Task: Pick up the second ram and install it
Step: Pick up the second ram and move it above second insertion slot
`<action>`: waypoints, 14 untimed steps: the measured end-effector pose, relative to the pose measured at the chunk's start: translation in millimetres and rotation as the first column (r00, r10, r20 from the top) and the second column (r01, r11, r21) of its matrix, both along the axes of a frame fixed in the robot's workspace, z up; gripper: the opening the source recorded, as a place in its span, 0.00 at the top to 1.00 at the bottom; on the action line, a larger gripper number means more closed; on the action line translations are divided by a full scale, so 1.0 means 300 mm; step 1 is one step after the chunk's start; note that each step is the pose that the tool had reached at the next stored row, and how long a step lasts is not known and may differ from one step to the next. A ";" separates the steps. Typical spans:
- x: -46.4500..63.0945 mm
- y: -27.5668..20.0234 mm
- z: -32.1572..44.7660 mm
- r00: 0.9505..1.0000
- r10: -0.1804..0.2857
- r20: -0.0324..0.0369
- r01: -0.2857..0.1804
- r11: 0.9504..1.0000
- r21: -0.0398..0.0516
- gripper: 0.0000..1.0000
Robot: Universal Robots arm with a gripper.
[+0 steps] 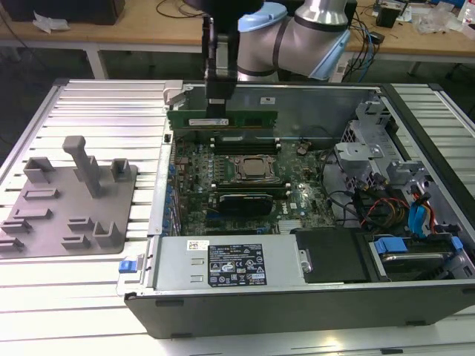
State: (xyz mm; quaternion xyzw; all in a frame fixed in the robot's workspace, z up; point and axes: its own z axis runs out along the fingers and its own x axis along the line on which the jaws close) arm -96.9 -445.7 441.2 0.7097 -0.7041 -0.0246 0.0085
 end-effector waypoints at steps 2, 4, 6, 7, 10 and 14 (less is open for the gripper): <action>0.031 0.000 0.000 1.000 0.000 0.000 0.000 1.000 0.000 0.91; 0.067 0.000 0.000 1.000 0.000 0.000 0.000 1.000 0.000 0.91; 0.119 0.000 0.000 1.000 0.000 0.000 0.000 1.000 0.000 0.91; 0.128 0.000 -0.001 1.000 0.000 0.000 0.000 1.000 0.000 0.91; 0.128 0.000 -0.001 1.000 0.000 0.000 0.000 1.000 0.000 0.91; 0.133 0.017 -0.014 1.000 0.000 0.000 0.000 1.000 0.000 0.91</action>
